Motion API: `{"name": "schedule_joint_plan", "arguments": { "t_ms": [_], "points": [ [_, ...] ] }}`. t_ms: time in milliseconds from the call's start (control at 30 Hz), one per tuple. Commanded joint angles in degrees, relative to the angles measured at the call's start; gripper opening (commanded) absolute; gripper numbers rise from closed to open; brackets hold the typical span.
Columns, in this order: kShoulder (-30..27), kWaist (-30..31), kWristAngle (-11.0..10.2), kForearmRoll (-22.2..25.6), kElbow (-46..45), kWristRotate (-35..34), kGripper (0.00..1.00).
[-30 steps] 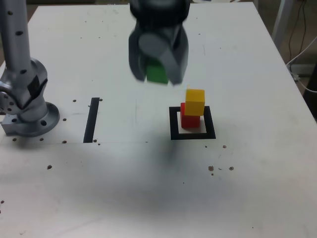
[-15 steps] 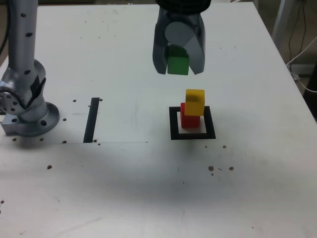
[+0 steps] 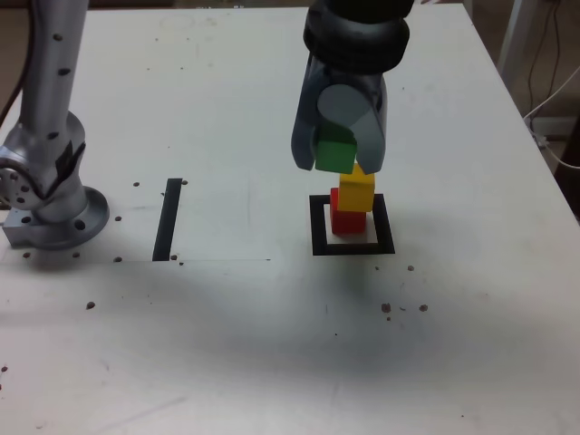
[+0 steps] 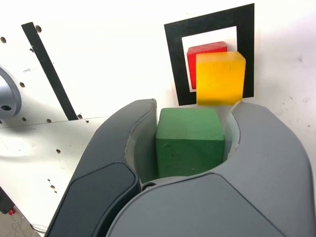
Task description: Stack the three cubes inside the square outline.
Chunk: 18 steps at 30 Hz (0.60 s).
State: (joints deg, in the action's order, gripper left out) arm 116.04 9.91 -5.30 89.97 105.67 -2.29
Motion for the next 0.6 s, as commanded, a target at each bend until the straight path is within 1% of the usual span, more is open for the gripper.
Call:
{"name": "schedule_joint_plan", "arguments": {
  "t_ms": [0, 267, 567],
  "points": [
    [0.8, -0.1, -0.3, 0.9, 0.6, 0.0, 0.12],
    [2.3, -1.3, -1.1, -0.4, 1.1, 0.2, 0.13],
    [4.0, -3.3, -0.8, -1.9, 1.4, 2.1, 0.13]
  ]
}}
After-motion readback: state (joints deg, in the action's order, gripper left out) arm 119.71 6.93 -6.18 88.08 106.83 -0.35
